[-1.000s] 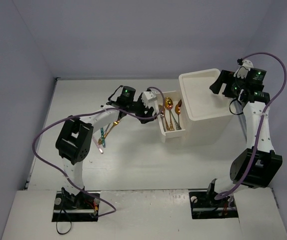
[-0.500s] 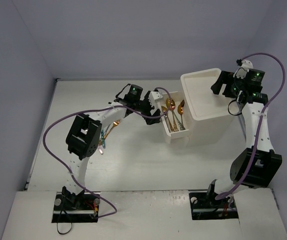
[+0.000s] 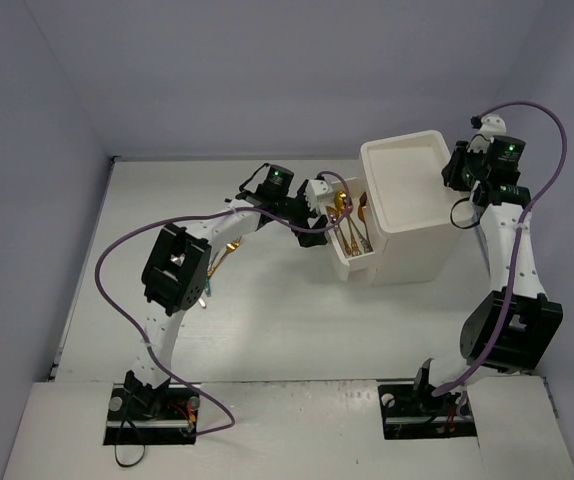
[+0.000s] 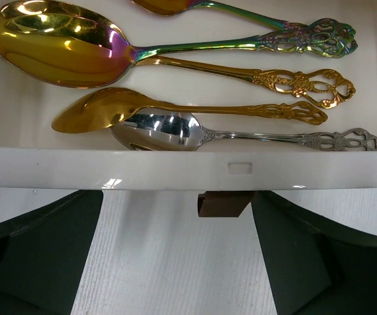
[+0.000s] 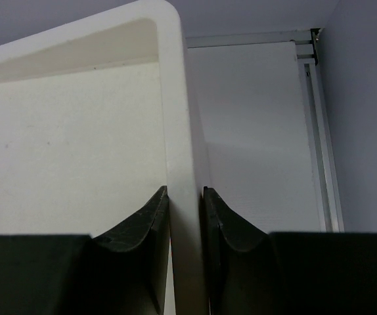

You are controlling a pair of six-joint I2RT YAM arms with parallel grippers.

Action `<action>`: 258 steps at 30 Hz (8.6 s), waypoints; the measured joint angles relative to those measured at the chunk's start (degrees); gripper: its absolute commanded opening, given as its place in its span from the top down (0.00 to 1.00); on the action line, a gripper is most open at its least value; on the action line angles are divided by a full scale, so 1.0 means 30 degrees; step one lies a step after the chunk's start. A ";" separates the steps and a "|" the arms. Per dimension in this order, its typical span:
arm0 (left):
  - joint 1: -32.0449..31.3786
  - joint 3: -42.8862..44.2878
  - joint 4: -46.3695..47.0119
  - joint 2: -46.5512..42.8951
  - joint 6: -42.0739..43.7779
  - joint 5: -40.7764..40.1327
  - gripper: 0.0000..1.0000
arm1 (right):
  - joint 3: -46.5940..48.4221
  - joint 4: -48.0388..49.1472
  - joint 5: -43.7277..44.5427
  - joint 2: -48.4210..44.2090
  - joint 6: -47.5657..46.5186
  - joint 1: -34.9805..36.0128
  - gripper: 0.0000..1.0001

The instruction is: Sort the eating utensils into containers

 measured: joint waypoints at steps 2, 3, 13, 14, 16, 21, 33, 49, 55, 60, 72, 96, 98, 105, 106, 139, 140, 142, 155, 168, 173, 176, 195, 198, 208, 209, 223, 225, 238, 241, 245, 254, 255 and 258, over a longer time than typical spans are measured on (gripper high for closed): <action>0.0002 0.0190 -0.0137 0.0000 -0.0089 0.0164 0.06 | -0.0113 0.0167 0.0206 0.0003 0.0133 0.0023 1.00; 0.0009 0.0269 -0.0228 0.0000 -0.0152 0.0220 0.06 | -0.0154 0.0225 0.0234 0.0001 0.0150 0.0023 1.00; 0.0065 0.0782 -0.0691 0.0007 -0.0292 0.0699 0.06 | -0.0677 0.0866 0.0354 -0.0142 -0.0367 0.0023 1.00; 0.0079 0.0784 -0.0678 0.0012 -0.0367 0.0726 0.06 | -0.0732 0.0922 0.0349 -0.0174 -0.0414 0.0023 1.00; 0.0146 0.0784 -0.0647 0.0015 -0.0608 0.0822 0.06 | -0.0855 0.1059 0.0332 -0.0260 -0.0448 0.0023 1.00; 0.0437 0.0767 -0.0289 -0.0068 -0.1886 0.0386 0.06 | -0.1107 0.1224 0.0318 -0.0490 -0.0638 0.0052 1.00; -0.0222 -0.1482 0.2198 -0.6187 -1.2050 -0.7327 0.03 | -0.1718 0.0427 0.1173 -0.1354 -0.0282 0.0993 1.00; -0.3045 0.0153 -0.4681 -0.5152 -1.8224 -1.5526 0.03 | -0.2068 0.0619 0.1192 -0.1633 -0.0135 0.1442 1.00; -0.3089 0.0345 -0.6429 -0.4925 -1.8657 -1.6849 0.03 | -0.2093 0.0625 0.1440 -0.1670 -0.0131 0.1550 1.00; -0.3214 0.0587 -0.6905 -0.3982 -1.8703 -1.6922 0.07 | -0.2111 0.0624 0.1489 -0.1683 -0.0127 0.1558 1.00; -0.3548 0.0656 -0.7356 -0.3176 -1.8693 -1.7325 0.93 | -0.2247 0.0430 0.1718 -0.1933 -0.0024 0.1828 1.00; -0.3819 0.3464 -0.9551 -0.1617 -1.8243 -1.8516 0.86 | -0.2268 0.0184 0.1847 -0.2073 0.0091 0.2063 1.00; -0.3841 0.3458 -0.9555 -0.1617 -1.8348 -1.8609 0.84 | -0.2268 0.0184 0.1847 -0.2067 0.0091 0.2063 1.00; -0.3870 0.2976 -0.9109 -0.1833 -1.9180 -1.8769 0.87 | -0.2268 0.0184 0.1848 -0.2067 0.0099 0.2063 1.00; -0.3875 0.2916 -0.9034 -0.1847 -1.9304 -1.8794 0.91 | -0.2268 0.0184 0.1853 -0.2067 0.0099 0.2063 1.00; -0.4614 -0.0797 -0.6600 -0.3956 -2.2246 -2.0138 1.00 | -0.2268 0.0199 0.2029 -0.2052 0.0742 0.2165 1.00; -0.4619 -0.0797 -0.6600 -0.3956 -2.2251 -2.0133 1.00 | -0.2268 0.0199 0.2029 -0.2052 0.0747 0.2165 1.00; -0.4633 -0.0635 -0.6762 -0.3907 -2.2251 -2.0118 1.00 | -0.2268 0.0199 0.2029 -0.2052 0.0747 0.2165 1.00; -0.5003 0.1090 -0.8220 -0.2971 -2.2178 -2.0392 1.00 | -0.2276 0.0206 0.2029 -0.2052 0.0760 0.2158 1.00; -0.5273 0.1534 -0.8353 -0.2657 -2.2616 -2.0660 1.00 | -0.2312 0.0279 0.2076 -0.2052 0.0868 0.2158 1.00; -0.5952 0.1756 -0.7551 -0.2319 -2.3398 -2.1268 1.00 | -0.2312 0.0279 0.2132 -0.2052 0.1116 0.2158 1.00; -0.6062 0.1886 -0.7296 -0.2164 -2.3670 -2.1340 0.98 | -0.2312 0.0279 0.2160 -0.2052 0.1198 0.2158 1.00; -0.6644 0.0121 -0.4797 -0.6206 -2.0051 -1.9493 0.44 | -0.2312 0.0286 0.2153 -0.2045 0.1322 0.2151 1.00; -0.6119 -0.0805 -0.4186 -0.7813 -1.8800 -1.8907 0.44 | -0.2312 0.0286 0.2153 -0.2045 0.1314 0.2151 1.00; -0.1658 -0.5296 -0.1364 -0.8924 -1.0747 -1.2425 0.44 | -0.2305 0.0286 0.2114 -0.2045 0.1181 0.2151 1.00; -0.1321 -0.5322 -0.1377 -0.8552 -0.9600 -1.1789 0.44 | -0.2305 0.0286 0.2097 -0.2045 0.1164 0.2151 1.00; -0.0678 -0.1808 -0.0395 -0.3209 -0.1516 -0.5080 0.44 | -0.2305 0.0286 0.2005 -0.2030 0.1066 0.2136 1.00; -0.0670 -0.1285 -0.0203 -0.2643 -0.1295 -0.4441 0.44 | -0.2303 0.0294 0.1999 -0.2014 0.1059 0.2136 1.00; -0.1399 0.2381 0.1559 0.0955 -0.1671 -0.2178 0.44 | -0.2231 0.0522 0.2008 -0.1839 0.0795 0.2005 1.00; -0.1391 0.2861 0.1534 0.1307 -0.2276 -0.2111 0.44 | -0.2217 0.0617 0.2025 -0.1787 0.0657 0.1998 1.00; -0.1379 0.2660 0.1642 0.1158 -0.2828 -0.2441 0.44 | -0.2217 0.0621 0.2034 -0.1782 0.0594 0.1998 1.00; -0.1181 -0.0696 0.3033 -0.2735 -0.4686 -0.2403 0.41 | -0.2217 0.0614 0.2015 -0.1782 0.0601 0.1998 1.00; -0.1126 -0.0934 0.3178 -0.3321 -0.4561 -0.2225 0.41 | -0.2217 0.0614 0.2015 -0.1782 0.0601 0.1998 1.00; -0.0989 -0.1114 0.3695 -0.4581 -0.3874 -0.1460 0.41 | -0.2217 0.0614 0.2015 -0.1782 0.0601 0.1998 1.00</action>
